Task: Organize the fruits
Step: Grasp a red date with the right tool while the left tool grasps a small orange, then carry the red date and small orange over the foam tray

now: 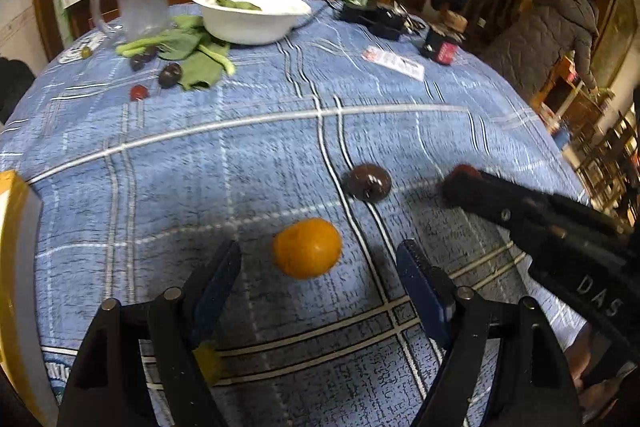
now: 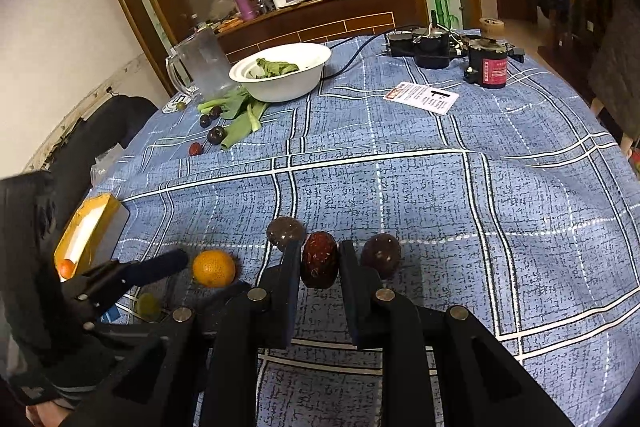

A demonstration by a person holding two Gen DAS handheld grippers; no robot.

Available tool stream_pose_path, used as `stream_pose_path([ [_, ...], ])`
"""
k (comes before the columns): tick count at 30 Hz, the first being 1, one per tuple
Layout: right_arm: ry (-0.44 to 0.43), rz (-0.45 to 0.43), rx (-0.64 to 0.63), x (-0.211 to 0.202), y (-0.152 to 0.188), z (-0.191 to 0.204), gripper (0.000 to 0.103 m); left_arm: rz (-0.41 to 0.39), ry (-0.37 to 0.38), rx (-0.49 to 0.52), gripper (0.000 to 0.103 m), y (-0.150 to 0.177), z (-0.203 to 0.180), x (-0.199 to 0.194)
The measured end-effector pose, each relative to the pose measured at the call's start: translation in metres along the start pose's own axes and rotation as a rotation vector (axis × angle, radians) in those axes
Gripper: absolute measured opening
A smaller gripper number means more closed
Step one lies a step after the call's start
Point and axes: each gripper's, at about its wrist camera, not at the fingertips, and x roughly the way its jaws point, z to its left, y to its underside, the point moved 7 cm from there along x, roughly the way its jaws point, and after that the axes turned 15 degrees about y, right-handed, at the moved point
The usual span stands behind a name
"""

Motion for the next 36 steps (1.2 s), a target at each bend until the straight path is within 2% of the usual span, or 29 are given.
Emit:
stream_pose_path([
  [1,0.005,-0.003,-0.006,0.000,0.000,0.001,0.020,-0.006,-0.034,0.022,0.057,0.000,-0.001,0.000],
  [2,0.006,-0.004,-0.008,0.000,0.000,0.001,0.020,-0.006,-0.045,0.034,0.034,0.001,-0.002,-0.001],
  [3,0.006,-0.006,-0.010,0.001,0.000,0.001,0.020,-0.006,-0.041,0.034,0.030,0.001,-0.002,-0.001],
  [8,0.012,0.002,-0.009,0.004,0.003,0.000,0.020,-0.053,0.079,-0.068,0.030,0.000,0.005,-0.009],
  [10,0.017,-0.003,-0.010,0.003,0.004,0.000,0.020,-0.082,0.103,-0.094,0.030,-0.003,0.008,-0.016],
  [15,0.019,-0.021,-0.013,-0.001,0.002,0.004,0.020,-0.155,0.096,-0.110,0.030,-0.015,0.015,-0.030],
  [19,0.021,-0.042,-0.024,-0.002,0.003,0.010,0.020,-0.204,0.126,-0.131,0.030,-0.017,0.014,-0.041],
  [21,-0.003,-0.044,-0.026,-0.003,0.004,0.015,0.020,-0.240,0.175,-0.174,0.030,-0.018,0.014,-0.052],
  [23,-0.036,-0.038,-0.030,-0.006,0.006,0.023,0.020,-0.271,0.174,-0.214,0.031,-0.016,0.017,-0.072],
  [25,-0.126,-0.013,-0.022,-0.014,0.009,0.036,0.020,-0.297,0.191,-0.229,0.031,-0.010,0.018,-0.098],
  [28,-0.178,-0.012,-0.057,-0.034,0.015,0.063,0.021,-0.337,0.153,-0.228,0.031,0.007,0.026,-0.147],
  [31,-0.229,-0.010,-0.090,-0.055,0.020,0.096,0.021,-0.386,0.126,-0.291,0.031,0.035,0.055,-0.196],
  [33,-0.272,0.003,-0.124,-0.067,0.022,0.127,0.021,-0.414,0.054,-0.350,0.031,0.058,0.085,-0.225],
  [36,-0.310,0.012,-0.197,-0.076,0.027,0.177,0.021,-0.422,-0.101,-0.430,0.031,0.096,0.132,-0.255],
])
